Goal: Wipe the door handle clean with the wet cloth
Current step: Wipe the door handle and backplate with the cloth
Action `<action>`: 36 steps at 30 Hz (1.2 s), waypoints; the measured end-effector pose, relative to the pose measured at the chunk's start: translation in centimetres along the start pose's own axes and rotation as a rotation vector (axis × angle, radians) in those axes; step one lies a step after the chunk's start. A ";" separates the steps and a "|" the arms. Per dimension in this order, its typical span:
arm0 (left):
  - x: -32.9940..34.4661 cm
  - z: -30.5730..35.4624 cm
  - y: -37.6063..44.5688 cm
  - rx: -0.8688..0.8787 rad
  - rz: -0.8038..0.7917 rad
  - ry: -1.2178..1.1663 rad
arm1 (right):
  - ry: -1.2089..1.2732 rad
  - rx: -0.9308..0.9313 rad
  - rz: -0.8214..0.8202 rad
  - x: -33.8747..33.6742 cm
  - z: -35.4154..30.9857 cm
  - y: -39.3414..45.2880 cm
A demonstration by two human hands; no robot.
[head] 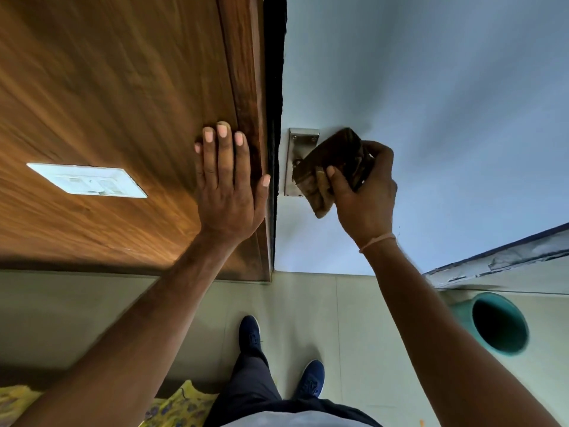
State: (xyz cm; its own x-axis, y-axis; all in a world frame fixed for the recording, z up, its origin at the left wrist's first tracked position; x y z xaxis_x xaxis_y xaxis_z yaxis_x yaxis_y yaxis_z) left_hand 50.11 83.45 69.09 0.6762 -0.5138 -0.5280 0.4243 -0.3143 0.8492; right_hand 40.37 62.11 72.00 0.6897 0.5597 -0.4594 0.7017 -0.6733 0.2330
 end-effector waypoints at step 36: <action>0.2 -1.2 -0.7 0.029 0.017 -0.107 | -0.631 -0.530 0.000 4.9 -1.2 -2.6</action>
State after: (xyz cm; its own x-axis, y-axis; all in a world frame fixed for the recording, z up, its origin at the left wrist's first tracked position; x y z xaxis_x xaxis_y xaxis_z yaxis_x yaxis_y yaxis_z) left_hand 50.66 84.53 68.39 0.6140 -0.6010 -0.5116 0.3951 -0.3270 0.8585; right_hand 42.16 67.19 70.14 0.5703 0.0765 -0.8179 0.8019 -0.2677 0.5341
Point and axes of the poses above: each hand's wrist, its own y-axis towards the middle knuckle, its own x-axis out of the palm, z = x × y, the point moved 6 cm from there along y, towards the middle knuckle, and after that the axes turned 1 degree about z, right-handed, at the moved point
